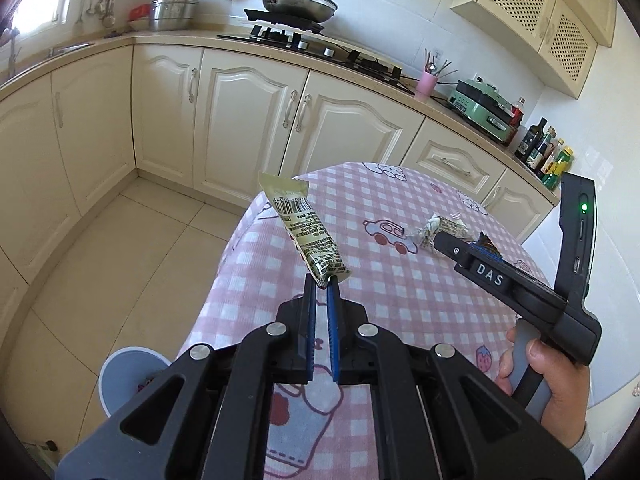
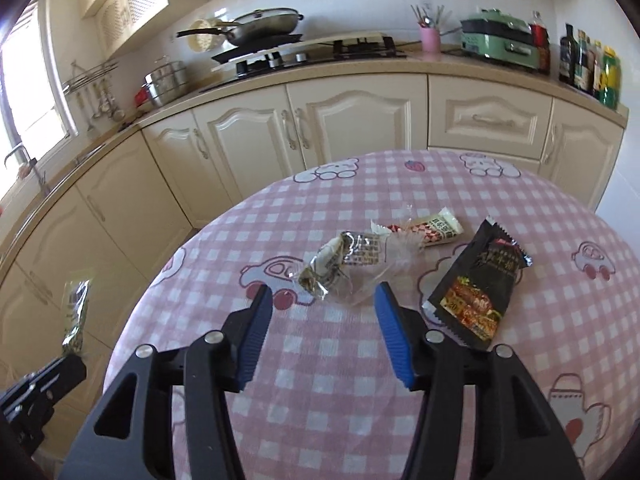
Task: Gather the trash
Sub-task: 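Grasp the silver-green barcode wrapper with the left tool while the right tool grasps the clear plastic bag, then carry both over the bucket while the left tool opens to drop the wrapper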
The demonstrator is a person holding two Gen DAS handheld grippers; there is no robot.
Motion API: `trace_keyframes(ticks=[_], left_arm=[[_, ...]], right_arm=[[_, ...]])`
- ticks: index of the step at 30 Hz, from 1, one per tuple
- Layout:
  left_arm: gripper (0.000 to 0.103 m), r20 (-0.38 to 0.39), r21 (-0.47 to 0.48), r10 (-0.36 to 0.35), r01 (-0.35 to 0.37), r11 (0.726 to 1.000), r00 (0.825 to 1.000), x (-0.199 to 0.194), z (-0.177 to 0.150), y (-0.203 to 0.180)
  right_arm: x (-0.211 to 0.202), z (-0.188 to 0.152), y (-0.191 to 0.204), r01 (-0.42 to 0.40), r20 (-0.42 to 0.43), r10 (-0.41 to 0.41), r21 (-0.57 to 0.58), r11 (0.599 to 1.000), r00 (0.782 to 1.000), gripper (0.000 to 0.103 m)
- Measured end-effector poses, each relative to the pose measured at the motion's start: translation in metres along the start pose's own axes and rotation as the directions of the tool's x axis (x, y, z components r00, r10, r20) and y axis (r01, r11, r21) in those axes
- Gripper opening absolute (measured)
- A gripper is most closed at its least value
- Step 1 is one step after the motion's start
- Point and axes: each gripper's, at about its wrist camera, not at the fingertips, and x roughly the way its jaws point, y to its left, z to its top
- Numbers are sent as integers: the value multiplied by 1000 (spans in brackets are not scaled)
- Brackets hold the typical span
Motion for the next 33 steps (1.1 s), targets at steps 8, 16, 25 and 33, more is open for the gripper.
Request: trace_keyframes(ticks=[8,16,25,33], left_arm=[[4,0,-2,27,-27,1000,1000,28,17,8],[4,-4,-7,7,-7,1000,1000,32,16,11],[4,25,-35,1,0,999,1000,-2,8,31],[4,60,-72,57,-53,996,997,-52,-12,66]], right_arm=[[34,20,-1,26,-14,-25,78,997,1000,58],[53,25,-14,1,-60,6,104,995,998,24],[5,13,22,-96,-13,97,25,995,995,24],[-47,-13,106,-289,-21,289,-77,954,957,24]])
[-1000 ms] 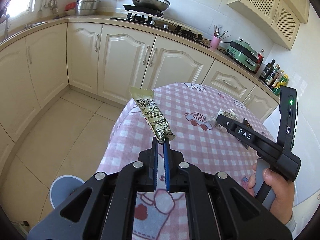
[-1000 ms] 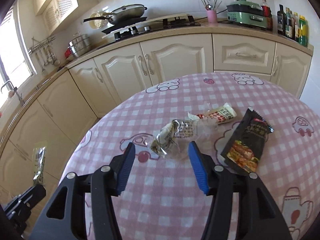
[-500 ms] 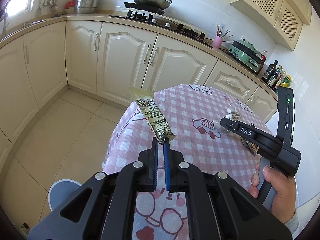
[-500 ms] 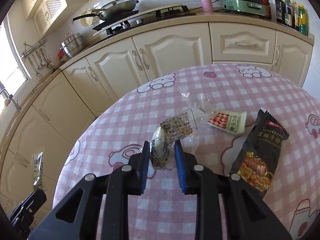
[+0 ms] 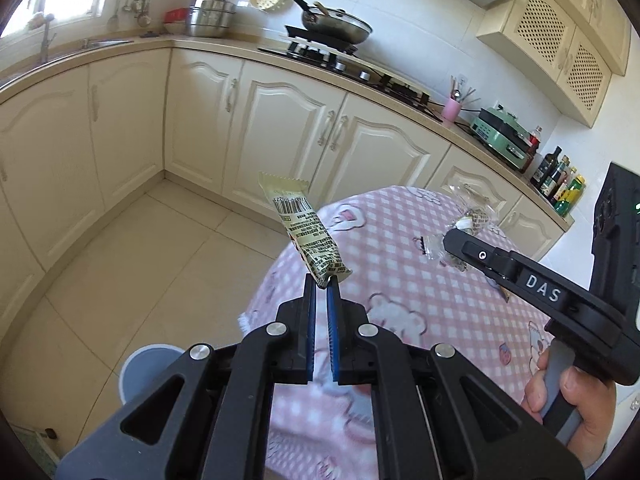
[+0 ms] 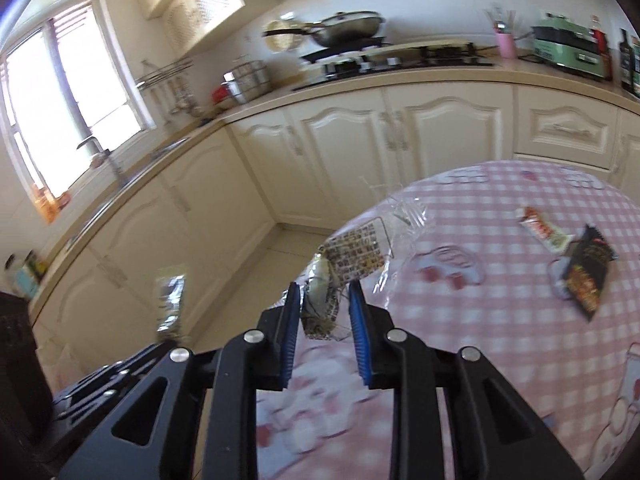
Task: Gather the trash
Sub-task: 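Carry both over the bucket while the left tool opens to drop the wrapper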
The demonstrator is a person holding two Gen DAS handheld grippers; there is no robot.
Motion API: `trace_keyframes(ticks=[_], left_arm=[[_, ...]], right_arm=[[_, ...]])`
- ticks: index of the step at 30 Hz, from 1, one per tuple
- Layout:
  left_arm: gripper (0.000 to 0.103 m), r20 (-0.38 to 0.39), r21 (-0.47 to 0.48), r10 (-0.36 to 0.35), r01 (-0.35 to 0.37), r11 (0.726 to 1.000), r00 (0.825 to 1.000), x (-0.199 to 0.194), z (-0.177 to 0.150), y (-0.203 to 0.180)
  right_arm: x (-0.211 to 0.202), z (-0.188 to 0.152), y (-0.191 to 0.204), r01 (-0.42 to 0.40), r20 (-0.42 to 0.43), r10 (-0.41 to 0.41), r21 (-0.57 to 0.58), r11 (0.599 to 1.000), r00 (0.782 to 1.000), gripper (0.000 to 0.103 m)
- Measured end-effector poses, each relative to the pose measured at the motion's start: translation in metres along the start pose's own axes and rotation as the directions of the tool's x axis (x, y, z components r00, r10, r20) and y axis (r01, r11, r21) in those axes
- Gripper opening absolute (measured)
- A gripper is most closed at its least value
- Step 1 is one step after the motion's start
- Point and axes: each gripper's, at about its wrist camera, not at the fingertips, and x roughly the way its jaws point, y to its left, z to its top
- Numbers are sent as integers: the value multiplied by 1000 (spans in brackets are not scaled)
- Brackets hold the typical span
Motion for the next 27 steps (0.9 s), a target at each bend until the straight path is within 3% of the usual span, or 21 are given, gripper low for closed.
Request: trace_keyframes(ticks=[7,12,23,27], left_arm=[[4,-4,-71,88,-88,994,996,-36,-23,58],[4,-21,-114,153,-154,981,988,-48,-37,98],[5,-95,-186,201,-215,959,975,-31,-56,150],[15,-104,-201,208,-225,953,973,-26,-57,158]], right_arm=[[19,-35,86,-137,-89,129,-95,986,988,24],[42,-59,128,-191,-160,169,-133,973,973,24],[84,-102,183,-216,-266,158,-206,954,951,24],[93,-104,183,-201,-270,139,-217,955,953,24]])
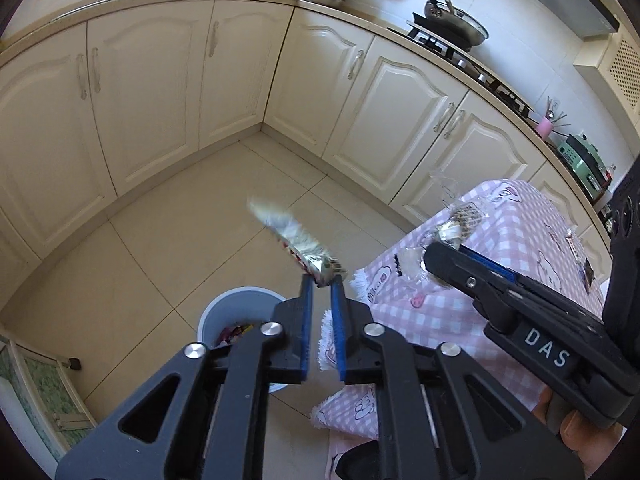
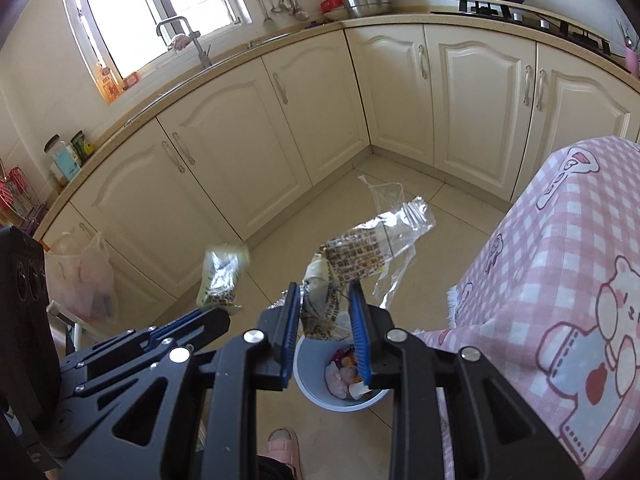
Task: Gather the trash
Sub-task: 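Carry both over the bucket while the left tool opens to drop the wrapper, then open the right tool to drop the clear plastic bag into the bucket, then move both tools back over the table toward the last two wrappers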
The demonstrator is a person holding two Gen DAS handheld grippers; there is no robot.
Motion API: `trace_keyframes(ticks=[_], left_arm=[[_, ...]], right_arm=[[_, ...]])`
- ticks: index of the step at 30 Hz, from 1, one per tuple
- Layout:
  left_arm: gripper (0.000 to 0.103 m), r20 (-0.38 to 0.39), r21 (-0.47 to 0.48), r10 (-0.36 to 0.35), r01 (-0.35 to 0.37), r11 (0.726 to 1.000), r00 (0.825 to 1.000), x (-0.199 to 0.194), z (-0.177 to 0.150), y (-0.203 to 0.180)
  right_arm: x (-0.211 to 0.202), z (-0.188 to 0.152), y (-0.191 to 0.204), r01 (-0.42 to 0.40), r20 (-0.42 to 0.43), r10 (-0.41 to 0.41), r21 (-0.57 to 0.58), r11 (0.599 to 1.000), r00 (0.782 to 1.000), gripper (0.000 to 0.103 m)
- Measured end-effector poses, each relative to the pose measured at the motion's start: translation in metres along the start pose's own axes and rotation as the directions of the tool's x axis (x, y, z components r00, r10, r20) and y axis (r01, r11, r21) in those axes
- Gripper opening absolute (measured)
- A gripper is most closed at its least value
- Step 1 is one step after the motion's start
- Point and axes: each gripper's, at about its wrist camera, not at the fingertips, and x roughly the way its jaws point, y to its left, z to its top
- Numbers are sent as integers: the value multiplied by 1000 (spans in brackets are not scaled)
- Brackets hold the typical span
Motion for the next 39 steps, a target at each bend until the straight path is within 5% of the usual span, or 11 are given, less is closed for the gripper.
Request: trace_keyframes(ticks=[3,6,28,32,39], left_arm=[[29,-6,8,23,-23,1000,1000,5,-1,1],[31,-14,15,30,-30,999,999,9,-2,3],[39,2,-11,109,-109,994,994,-2,-5,34],[39,3,-16,112,-111,994,994,-2,-5,37],[39,3,-19,108,-108,994,994,-2,-5,36]], right_arm=[[7,1,0,11,-6,-11,0,1000,1000,24],[12,1,-3,15,-14,-15,1,1000,1000,24],[50,7,25,-12,-66,9,-52,999,998,27],[57,11,29,-8,-68,4,-57,998,998,43],[52,13,29,21,-37,-24,-71,997,999,44]])
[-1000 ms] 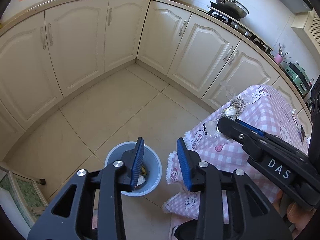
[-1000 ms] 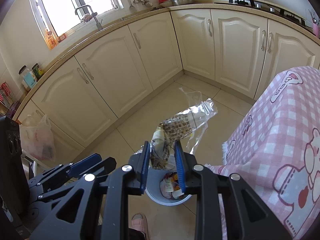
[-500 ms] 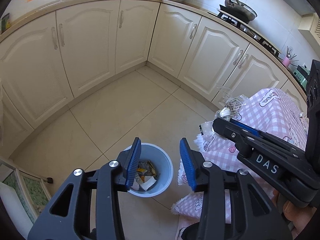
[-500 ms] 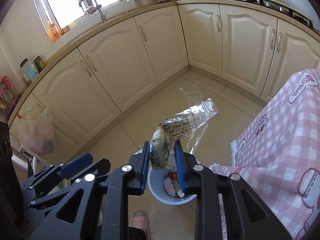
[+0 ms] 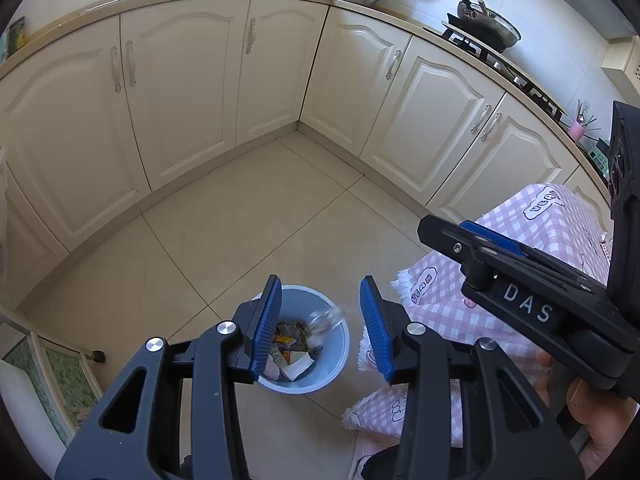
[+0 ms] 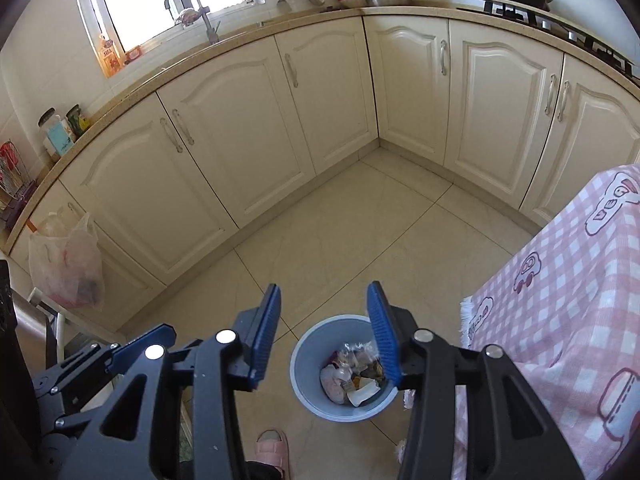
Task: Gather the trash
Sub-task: 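Move both tools back over the table toward the last two wrappers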
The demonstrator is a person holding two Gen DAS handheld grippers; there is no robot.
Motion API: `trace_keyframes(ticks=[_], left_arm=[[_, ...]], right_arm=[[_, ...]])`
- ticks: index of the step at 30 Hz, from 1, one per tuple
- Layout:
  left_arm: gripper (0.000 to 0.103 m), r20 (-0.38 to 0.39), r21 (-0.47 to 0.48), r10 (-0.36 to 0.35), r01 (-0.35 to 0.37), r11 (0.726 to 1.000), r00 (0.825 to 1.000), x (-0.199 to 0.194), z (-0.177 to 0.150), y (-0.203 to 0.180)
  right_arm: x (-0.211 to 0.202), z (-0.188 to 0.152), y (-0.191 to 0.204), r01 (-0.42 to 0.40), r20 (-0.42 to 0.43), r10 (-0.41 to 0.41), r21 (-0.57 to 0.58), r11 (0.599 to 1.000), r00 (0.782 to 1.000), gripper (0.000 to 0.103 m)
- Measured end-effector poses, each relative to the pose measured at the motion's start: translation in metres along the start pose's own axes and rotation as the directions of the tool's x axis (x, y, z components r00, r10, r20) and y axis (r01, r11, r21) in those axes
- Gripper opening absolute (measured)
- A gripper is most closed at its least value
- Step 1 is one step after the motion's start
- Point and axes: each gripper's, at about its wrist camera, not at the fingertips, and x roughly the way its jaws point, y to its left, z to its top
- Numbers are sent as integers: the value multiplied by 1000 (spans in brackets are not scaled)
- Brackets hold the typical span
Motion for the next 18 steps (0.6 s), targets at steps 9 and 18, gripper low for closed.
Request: trace_keyframes(ticks=[9,18], left_arm=[[39,25,42,-34,33,999,999,-14,4,-28],[45,66,187,-134,120,975,989,-41,8,-122]], right_arm=[[-39,-1,-24,34,56,-35,23,999,998,44],[-135,-8,-103,117,189,-137,117,986,972,44]])
